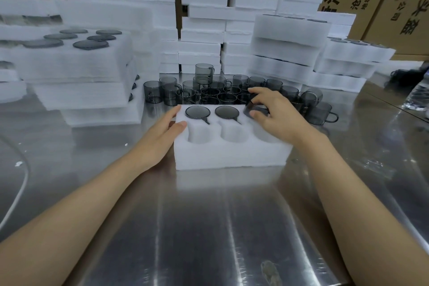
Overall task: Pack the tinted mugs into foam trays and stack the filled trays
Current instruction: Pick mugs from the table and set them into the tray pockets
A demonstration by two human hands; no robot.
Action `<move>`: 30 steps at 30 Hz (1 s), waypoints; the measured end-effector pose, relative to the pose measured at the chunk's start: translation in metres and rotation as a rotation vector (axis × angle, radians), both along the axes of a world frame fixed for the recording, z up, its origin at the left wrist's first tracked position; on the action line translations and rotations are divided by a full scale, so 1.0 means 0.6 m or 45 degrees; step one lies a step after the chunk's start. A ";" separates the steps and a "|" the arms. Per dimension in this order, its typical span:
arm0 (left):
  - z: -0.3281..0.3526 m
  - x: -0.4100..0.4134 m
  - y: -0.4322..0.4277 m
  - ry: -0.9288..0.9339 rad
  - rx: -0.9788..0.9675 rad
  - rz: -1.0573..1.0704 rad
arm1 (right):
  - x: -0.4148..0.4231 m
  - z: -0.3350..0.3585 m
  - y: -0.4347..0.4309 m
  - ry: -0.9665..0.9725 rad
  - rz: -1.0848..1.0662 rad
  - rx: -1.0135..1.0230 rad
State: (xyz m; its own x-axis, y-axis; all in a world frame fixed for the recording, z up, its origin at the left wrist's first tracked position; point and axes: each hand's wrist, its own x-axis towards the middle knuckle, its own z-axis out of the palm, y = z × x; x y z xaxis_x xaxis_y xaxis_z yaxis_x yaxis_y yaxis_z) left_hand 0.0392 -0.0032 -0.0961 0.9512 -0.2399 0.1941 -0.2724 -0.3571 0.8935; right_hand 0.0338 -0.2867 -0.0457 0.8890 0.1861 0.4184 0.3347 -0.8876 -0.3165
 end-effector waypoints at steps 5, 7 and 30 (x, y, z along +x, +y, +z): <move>0.001 0.000 0.000 0.001 0.005 0.002 | -0.006 -0.001 0.005 0.346 0.033 0.055; 0.001 0.000 0.001 0.008 0.018 -0.004 | -0.004 -0.005 0.007 0.492 0.000 -0.066; -0.003 0.006 -0.003 -0.033 -0.086 -0.010 | 0.093 0.066 0.098 0.084 -0.146 0.004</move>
State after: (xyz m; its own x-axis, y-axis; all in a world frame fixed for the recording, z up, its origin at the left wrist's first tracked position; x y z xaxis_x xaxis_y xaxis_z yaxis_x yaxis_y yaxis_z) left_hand 0.0426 -0.0047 -0.0978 0.9436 -0.2333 0.2349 -0.2987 -0.2941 0.9079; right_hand 0.0899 -0.2280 -0.0058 0.9299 0.0806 0.3590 0.2098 -0.9177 -0.3374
